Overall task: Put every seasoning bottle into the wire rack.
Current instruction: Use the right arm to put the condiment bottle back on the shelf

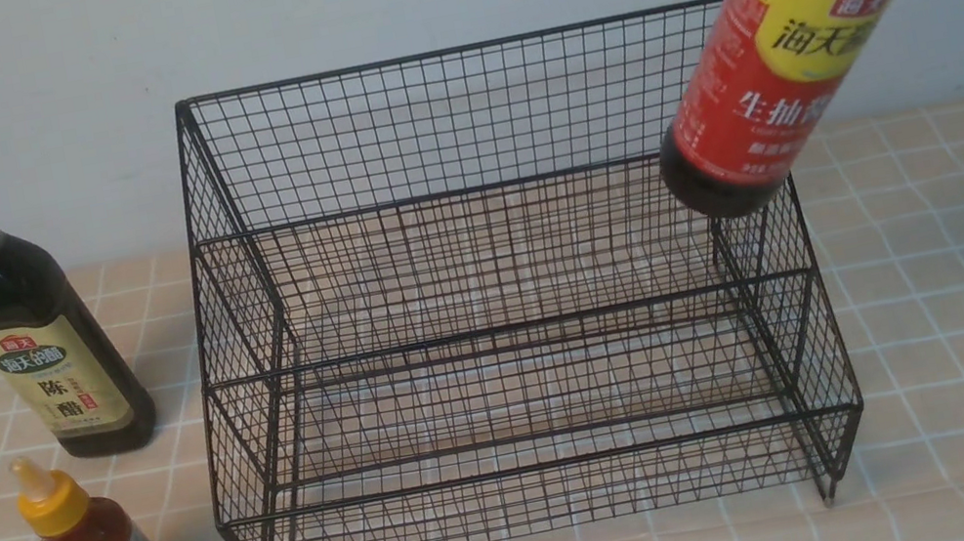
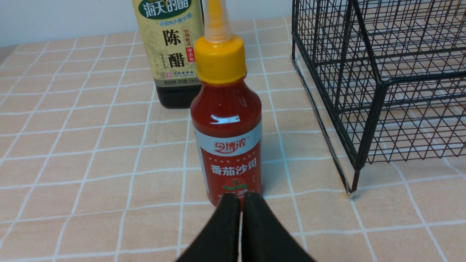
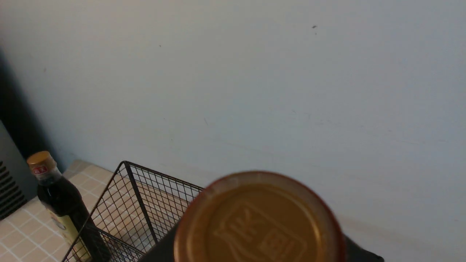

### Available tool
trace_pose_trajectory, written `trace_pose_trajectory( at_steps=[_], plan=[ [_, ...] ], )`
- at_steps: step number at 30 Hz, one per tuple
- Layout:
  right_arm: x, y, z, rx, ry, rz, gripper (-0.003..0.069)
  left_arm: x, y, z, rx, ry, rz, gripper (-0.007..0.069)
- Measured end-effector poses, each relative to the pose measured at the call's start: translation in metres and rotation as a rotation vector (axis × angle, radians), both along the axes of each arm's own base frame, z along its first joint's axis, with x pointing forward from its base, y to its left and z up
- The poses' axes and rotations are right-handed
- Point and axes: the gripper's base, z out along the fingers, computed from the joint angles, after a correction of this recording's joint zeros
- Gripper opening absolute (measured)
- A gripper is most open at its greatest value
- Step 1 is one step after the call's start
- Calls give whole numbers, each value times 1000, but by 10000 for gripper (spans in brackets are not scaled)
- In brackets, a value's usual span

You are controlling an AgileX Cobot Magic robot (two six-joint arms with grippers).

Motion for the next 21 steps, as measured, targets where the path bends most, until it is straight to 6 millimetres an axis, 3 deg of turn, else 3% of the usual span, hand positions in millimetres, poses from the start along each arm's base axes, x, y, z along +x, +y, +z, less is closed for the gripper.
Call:
trace_pose_trajectory(
  at_steps=[7, 12, 21],
  plan=[
    [38, 7, -29, -56, 23, 8, 268, 0, 0, 0, 0, 0, 0, -7],
    [55, 11, -44, -29, 79, 10, 267, 0, 0, 0, 0, 0, 0, -7],
    [66, 13, -44, -30, 1, 2, 267, 0, 0, 0, 0, 0, 0, -7]
  ],
)
